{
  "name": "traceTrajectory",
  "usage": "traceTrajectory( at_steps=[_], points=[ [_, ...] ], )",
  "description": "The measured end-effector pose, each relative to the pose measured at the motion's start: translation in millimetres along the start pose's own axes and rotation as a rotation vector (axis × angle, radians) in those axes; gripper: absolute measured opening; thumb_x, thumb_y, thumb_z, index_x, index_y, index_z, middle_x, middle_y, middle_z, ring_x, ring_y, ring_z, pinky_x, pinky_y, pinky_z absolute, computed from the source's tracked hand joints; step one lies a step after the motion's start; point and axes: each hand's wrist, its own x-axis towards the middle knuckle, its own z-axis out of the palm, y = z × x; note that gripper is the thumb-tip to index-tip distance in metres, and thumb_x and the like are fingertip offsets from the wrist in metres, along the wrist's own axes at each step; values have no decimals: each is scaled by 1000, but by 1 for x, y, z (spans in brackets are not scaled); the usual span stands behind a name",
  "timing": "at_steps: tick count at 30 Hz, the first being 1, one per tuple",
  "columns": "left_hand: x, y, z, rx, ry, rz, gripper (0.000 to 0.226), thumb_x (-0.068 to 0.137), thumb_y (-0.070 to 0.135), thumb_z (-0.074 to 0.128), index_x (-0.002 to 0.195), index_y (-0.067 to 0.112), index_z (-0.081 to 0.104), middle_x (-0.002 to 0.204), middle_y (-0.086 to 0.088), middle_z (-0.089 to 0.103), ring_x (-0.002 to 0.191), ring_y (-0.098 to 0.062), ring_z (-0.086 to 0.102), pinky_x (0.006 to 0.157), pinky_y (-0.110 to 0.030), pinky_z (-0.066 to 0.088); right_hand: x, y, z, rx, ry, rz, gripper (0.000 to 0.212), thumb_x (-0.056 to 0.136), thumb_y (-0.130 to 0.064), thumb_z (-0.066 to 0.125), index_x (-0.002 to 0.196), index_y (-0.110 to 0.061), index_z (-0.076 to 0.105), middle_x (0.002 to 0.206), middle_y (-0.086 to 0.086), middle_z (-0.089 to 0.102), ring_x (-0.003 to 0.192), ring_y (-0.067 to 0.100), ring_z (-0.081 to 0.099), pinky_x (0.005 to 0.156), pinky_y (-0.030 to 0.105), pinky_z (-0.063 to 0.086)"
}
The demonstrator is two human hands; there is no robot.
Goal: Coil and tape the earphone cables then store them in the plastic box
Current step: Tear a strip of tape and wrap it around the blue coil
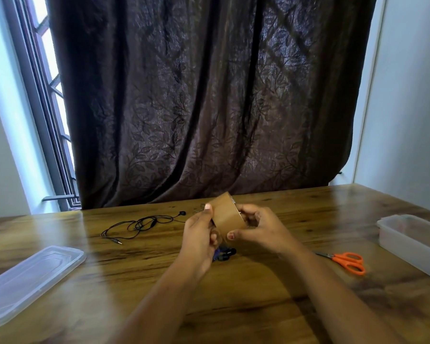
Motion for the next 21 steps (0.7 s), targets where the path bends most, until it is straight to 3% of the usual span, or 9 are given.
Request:
traceTrajectory(
  at_steps=[5,7,9,11,13,16,18,21],
  points=[
    [-3,2,1,6,-70,41,14,96,16,52,100,4,57,59,1,56,43,-5,42,38,-15,38,0,0,-2,70,36,-23,49,72,-2,79,110,-28,62,103,-4,72,94,5,67,77,16,51],
    [-6,2,3,115,-117,108,16,95,14,54,108,7,58,68,0,64,47,-6,48,42,-15,42,0,2,-3,49,66,-36,50,71,-2,80,110,-28,63,103,-3,72,93,5,67,76,17,52],
    [-6,1,2,230,-95,219,32,91,14,59,123,13,50,80,1,70,48,-8,54,46,-19,47,2,6,-4,44,95,-39,48,69,-1,80,108,-25,65,100,-3,72,91,5,67,76,19,53],
    [-4,0,-1,384,-70,366,57,88,16,64,136,31,38,102,3,69,54,-10,61,52,-22,51,3,10,-7,30,118,-42,45,67,-2,82,104,-24,67,98,-2,73,92,8,67,78,24,55],
    [-5,0,-4,571,-127,491,65,89,17,63,137,46,31,117,12,61,58,-10,64,55,-21,52,2,13,-8,31,129,-47,42,66,-2,82,101,-23,68,98,0,73,94,13,67,83,32,56],
    [-4,-3,-3,733,-133,598,64,90,20,63,131,54,28,112,19,58,64,-13,64,58,-22,55,4,18,-10,-8,154,-48,39,65,-4,83,100,-17,69,99,3,72,97,21,66,86,43,55],
    [-2,-7,-7,839,-69,716,62,89,25,63,136,51,31,96,11,62,62,-18,60,61,-28,56,5,20,-9,-47,182,-67,36,65,-7,84,97,-18,70,96,3,72,94,22,65,85,48,54],
    [-1,-11,-9,942,18,863,54,88,29,63,134,46,40,92,5,64,62,-7,55,66,-28,55,7,21,-7,-97,222,-106,34,65,-11,84,95,-21,70,94,0,72,92,18,66,83,48,54]
  ],
)
